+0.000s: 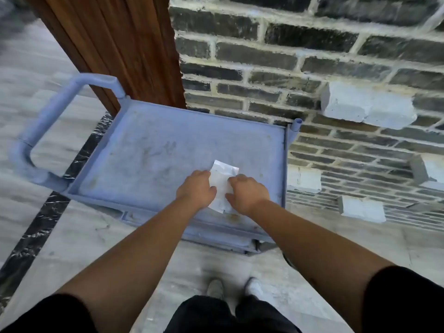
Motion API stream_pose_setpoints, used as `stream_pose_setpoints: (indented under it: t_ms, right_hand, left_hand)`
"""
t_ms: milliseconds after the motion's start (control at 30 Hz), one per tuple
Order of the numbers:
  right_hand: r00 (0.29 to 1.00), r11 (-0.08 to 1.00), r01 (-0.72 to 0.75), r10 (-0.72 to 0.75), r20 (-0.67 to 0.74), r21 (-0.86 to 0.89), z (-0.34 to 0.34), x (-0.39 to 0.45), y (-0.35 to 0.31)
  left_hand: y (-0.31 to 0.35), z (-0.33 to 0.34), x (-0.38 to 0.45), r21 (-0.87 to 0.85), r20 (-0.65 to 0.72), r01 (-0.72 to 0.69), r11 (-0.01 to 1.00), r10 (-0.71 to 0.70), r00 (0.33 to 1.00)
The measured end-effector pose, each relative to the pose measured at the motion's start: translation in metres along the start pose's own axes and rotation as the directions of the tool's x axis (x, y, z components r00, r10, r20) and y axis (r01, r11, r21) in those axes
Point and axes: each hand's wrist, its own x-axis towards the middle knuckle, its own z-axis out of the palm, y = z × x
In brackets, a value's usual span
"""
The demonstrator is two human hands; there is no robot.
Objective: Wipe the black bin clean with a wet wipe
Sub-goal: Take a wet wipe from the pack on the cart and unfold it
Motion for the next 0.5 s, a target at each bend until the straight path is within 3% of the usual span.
stream_pose_setpoints:
  t_ms: [167,300,400,500]
  right_hand:
    - [0.997,0.997,-0.068,0.070,-0.042,0.035,0.009,0.014,0.003]
    - [0.994,0.993,-0.107,0.108,-0.006,0.047,0.016,0.024,0.003]
    - [0.993,0.993,-0.114,0.114,-0.007,0.034,0.021,0.026,0.002]
    - [0.993,0.986,-0.104,0.110,-0.035,0.132,0.019,0.021,0.001]
  left_hand:
    - [-0.007,0.008,0.019,-0.143,0.028,0.158,0.977,-0.156,0.987]
    - [-0.011,0.012,0.025,-0.176,-0.058,0.186,0.967,-0.199,0.978]
    - [-0.009,0.013,0.025,-0.271,-0.062,0.152,0.951,-0.175,0.983]
    - [-0.007,0.010,0.018,-0.406,-0.084,0.085,0.910,-0.130,0.988]
